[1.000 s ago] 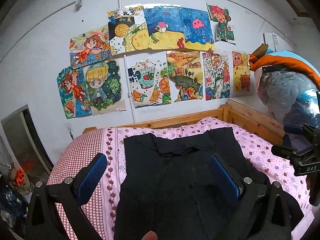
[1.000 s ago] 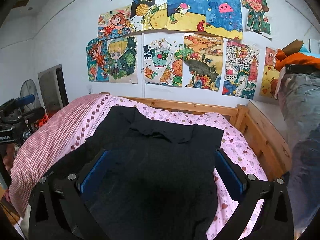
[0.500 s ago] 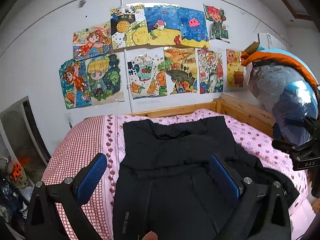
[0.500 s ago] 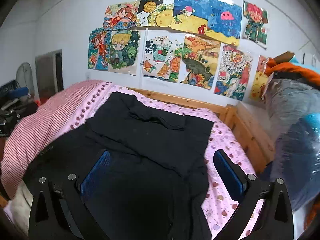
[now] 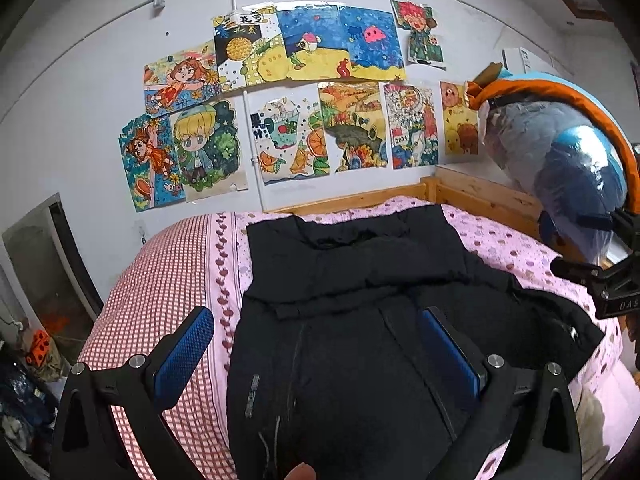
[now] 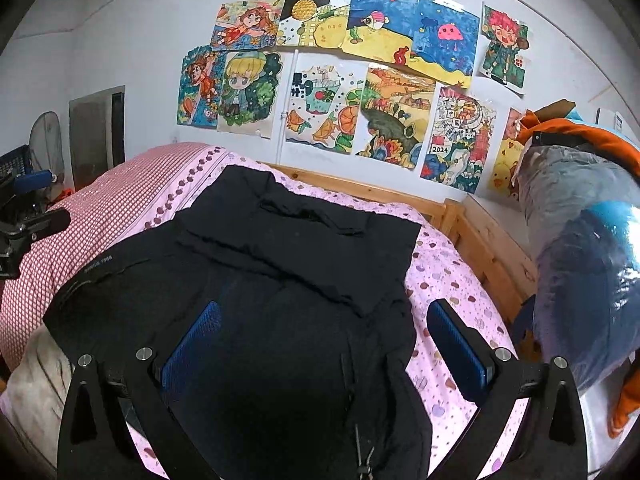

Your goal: Fold large clothes

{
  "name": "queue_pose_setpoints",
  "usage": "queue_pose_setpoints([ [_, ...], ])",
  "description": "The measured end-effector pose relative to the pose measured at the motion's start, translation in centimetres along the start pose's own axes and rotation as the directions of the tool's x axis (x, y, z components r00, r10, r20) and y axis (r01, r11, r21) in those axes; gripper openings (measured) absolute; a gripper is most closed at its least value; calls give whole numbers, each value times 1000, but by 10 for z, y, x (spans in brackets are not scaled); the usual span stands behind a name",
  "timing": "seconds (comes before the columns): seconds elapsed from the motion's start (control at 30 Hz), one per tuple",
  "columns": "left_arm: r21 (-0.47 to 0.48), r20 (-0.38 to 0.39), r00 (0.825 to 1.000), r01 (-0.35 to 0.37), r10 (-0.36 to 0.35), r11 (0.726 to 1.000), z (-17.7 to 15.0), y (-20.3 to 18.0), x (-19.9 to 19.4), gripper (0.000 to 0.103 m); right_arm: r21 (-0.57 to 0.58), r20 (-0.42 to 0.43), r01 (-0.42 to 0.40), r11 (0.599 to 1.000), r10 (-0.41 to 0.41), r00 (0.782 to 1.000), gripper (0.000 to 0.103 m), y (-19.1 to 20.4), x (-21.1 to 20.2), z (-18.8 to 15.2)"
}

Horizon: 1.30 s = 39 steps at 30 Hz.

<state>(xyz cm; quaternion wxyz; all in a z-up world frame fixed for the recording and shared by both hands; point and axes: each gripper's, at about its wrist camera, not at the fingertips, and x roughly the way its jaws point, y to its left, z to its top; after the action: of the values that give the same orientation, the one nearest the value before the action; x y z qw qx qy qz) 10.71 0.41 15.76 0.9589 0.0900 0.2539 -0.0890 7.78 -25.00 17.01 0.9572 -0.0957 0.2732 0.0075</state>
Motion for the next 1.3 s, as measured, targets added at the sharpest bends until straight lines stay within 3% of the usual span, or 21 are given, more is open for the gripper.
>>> queue_pose_setpoints([
  [0.53,25,-74,996,51,-49,998,-67,-4,-9,103,-50,-12,-29,998,29,1000,101,30,-14,-73],
  [0.83,160,-179,965,219,-190,963,-103,-7,-11,103,-108,-82,-122,987,113,990,101,29,-16,-114],
  [0.93,241,-204,965,215,-167,946,-114,-15,-8,103,-137,-117,-111,984,95,989,101,31,-13,-127],
  [1.1,337,-253,961,197,-113,921,-129,-33,7,103,-55,-152,-131,990,122,981,101,27,-5,-139],
  [1.3,424,-271,961,77,45,902,-143,-48,25,103,-123,-168,-90,988,68,983,101,35,7,-153],
])
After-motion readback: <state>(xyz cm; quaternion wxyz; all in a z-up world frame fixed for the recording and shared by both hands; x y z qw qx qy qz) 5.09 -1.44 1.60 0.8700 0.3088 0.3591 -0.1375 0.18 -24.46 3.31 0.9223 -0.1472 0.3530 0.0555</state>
